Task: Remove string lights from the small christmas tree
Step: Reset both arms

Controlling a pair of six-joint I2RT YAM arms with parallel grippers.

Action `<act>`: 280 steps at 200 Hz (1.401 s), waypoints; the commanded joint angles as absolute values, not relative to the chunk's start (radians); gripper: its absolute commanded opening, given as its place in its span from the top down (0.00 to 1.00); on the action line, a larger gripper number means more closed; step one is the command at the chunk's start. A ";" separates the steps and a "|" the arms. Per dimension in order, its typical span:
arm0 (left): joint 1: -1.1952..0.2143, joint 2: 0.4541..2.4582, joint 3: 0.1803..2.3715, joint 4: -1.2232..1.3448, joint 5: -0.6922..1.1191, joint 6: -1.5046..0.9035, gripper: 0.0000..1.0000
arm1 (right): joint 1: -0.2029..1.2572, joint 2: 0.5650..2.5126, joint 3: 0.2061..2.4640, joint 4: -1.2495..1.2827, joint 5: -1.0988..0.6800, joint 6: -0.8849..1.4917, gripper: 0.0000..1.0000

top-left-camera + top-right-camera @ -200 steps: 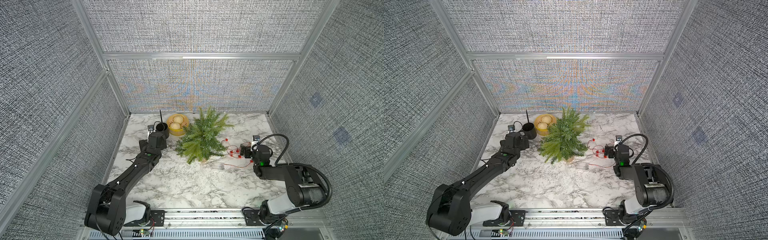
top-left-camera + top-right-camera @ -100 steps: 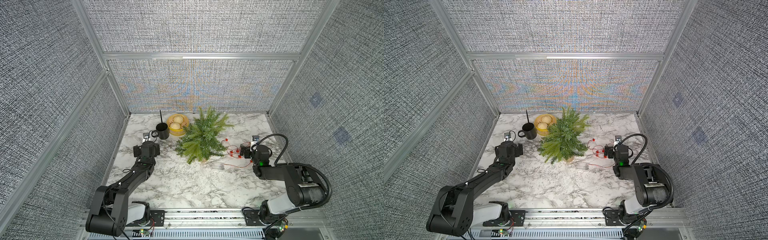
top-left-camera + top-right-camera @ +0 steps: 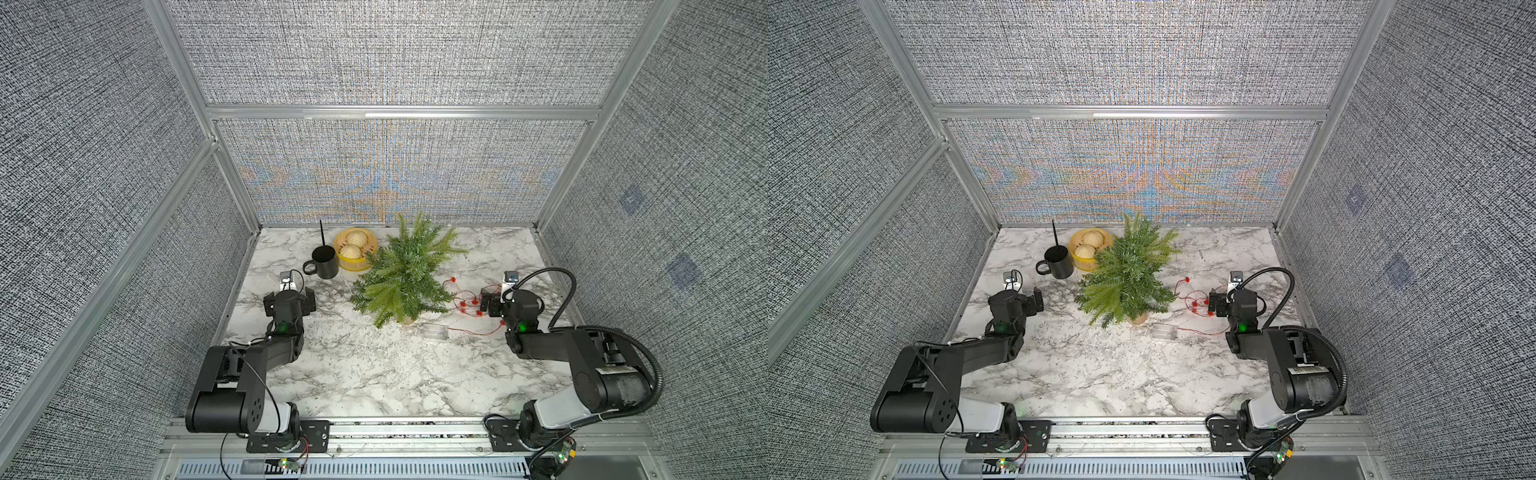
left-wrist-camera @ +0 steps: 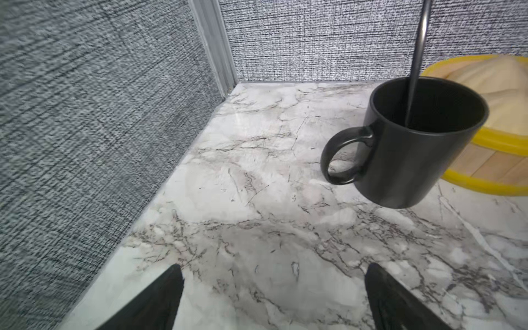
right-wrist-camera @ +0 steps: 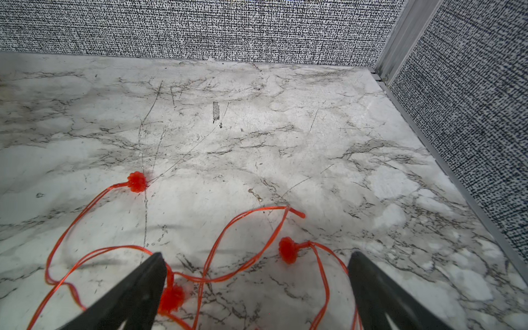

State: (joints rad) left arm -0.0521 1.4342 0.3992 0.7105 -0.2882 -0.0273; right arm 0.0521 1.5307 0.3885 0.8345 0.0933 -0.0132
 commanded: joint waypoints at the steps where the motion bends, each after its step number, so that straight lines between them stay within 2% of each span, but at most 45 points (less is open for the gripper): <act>1: -0.034 1.442 0.393 0.762 -0.228 -0.052 0.01 | 0.052 1.532 0.394 0.844 0.104 -0.017 0.01; 22: 0.001 1.537 0.359 0.934 -0.029 -0.014 0.01 | 0.054 1.534 0.393 0.847 0.119 -0.011 0.01; 37: 0.025 1.490 0.393 0.785 0.035 -0.014 0.00 | 0.053 1.528 0.383 0.857 0.175 0.013 0.01; 50: 0.030 1.515 0.385 0.849 0.045 -0.024 0.00 | 0.055 1.531 0.382 0.861 0.181 0.014 0.01; 280: 0.034 1.491 0.384 0.816 0.054 -0.015 0.01 | 0.067 1.543 0.395 0.853 0.196 0.006 0.01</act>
